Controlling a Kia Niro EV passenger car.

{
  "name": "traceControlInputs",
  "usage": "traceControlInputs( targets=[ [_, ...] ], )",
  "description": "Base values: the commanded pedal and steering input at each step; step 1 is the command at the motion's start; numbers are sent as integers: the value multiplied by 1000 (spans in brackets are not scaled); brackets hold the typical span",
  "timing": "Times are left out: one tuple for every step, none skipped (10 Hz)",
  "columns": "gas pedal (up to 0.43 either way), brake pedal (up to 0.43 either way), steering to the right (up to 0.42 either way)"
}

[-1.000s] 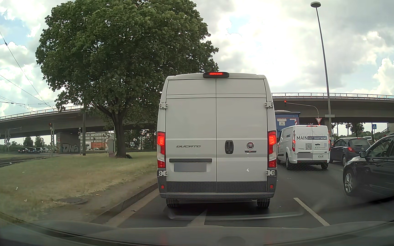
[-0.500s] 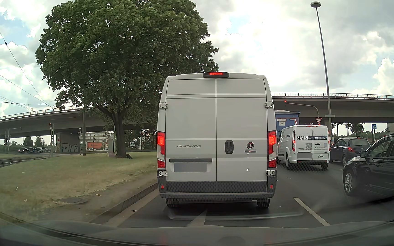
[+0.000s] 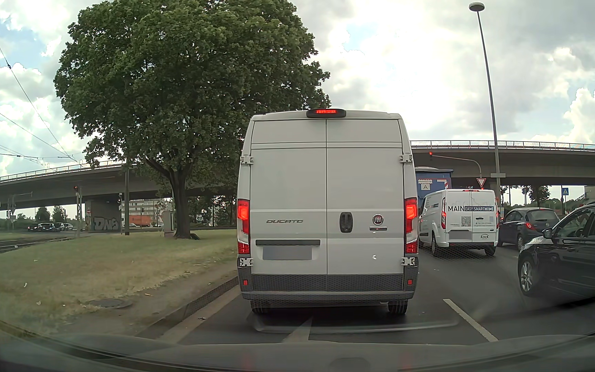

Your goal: Follow the waypoints while adhering to traffic rules and regulations

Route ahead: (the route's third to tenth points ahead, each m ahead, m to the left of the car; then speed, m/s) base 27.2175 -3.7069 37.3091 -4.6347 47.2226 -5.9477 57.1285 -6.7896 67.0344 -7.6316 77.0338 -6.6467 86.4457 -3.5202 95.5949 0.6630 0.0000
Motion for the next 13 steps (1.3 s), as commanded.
traceControlInputs(
  targets=[
    [0, 323, 2],
    [0, 317, 2],
    [0, 317, 2],
    [0, 323, 2],
    [0, 317, 3],
    [0, 323, 2],
    [0, 323, 2],
    [0, 329, 2],
    [0, 335, 3],
    [0, 341, 2],
    [0, 366, 2],
    [0, 384, 2],
    [0, 390, 2]
  ],
)
